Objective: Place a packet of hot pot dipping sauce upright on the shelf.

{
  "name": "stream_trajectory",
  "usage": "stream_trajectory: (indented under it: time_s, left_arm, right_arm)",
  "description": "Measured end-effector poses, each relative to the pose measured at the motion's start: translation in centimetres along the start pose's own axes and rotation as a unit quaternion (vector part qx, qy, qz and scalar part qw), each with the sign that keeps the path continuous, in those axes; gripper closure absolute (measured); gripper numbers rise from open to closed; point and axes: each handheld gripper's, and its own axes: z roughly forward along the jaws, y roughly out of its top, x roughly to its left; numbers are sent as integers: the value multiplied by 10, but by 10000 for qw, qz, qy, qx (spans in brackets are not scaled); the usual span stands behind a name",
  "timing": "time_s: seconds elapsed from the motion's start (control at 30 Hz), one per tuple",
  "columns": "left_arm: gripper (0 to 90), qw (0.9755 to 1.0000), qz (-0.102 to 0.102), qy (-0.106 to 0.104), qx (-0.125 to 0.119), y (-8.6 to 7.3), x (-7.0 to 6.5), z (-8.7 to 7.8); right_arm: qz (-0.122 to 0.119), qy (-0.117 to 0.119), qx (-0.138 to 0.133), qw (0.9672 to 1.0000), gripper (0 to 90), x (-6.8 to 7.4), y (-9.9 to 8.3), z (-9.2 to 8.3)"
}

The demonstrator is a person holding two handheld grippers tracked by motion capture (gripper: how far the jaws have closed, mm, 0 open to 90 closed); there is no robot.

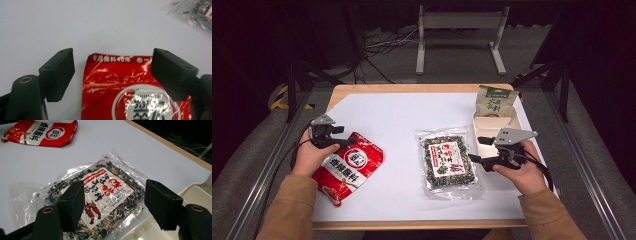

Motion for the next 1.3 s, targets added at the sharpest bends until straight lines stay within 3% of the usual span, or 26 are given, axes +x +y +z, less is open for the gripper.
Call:
stream_trajectory:
  time_s: [0.33,0.57,0.7,0.73,0.93,1.03,1.13,1.3]
  left_arm:
    - [238,9993,-21,75,363,0,9,18]
    - [211,9984,-53,-2,569,-6,16,31]
    - [214,9982,41,-50,593,-6,15,33]
    - [219,9976,208,-76,654,-5,14,35]
    - [223,9968,286,-203,711,-5,13,37]
    - [279,9963,334,-279,736,-5,13,38]
    - [301,9951,468,-197,853,-5,11,40]
    - [378,9955,423,-149,839,-6,11,39]
  right_arm:
    - [38,23,64,10000,324,-1,-4,2]
    - [44,4,82,10000,321,0,-5,4]
    - [62,-20,61,10000,316,0,-5,4]
    - [84,-17,59,9999,314,0,-6,4]
    - [130,-24,77,9999,314,-1,-8,4]
    - [132,-18,66,9999,315,-1,-8,4]
    - [52,-100,104,9999,324,-1,-9,5]
    - [81,-98,100,9999,320,-2,-10,4]
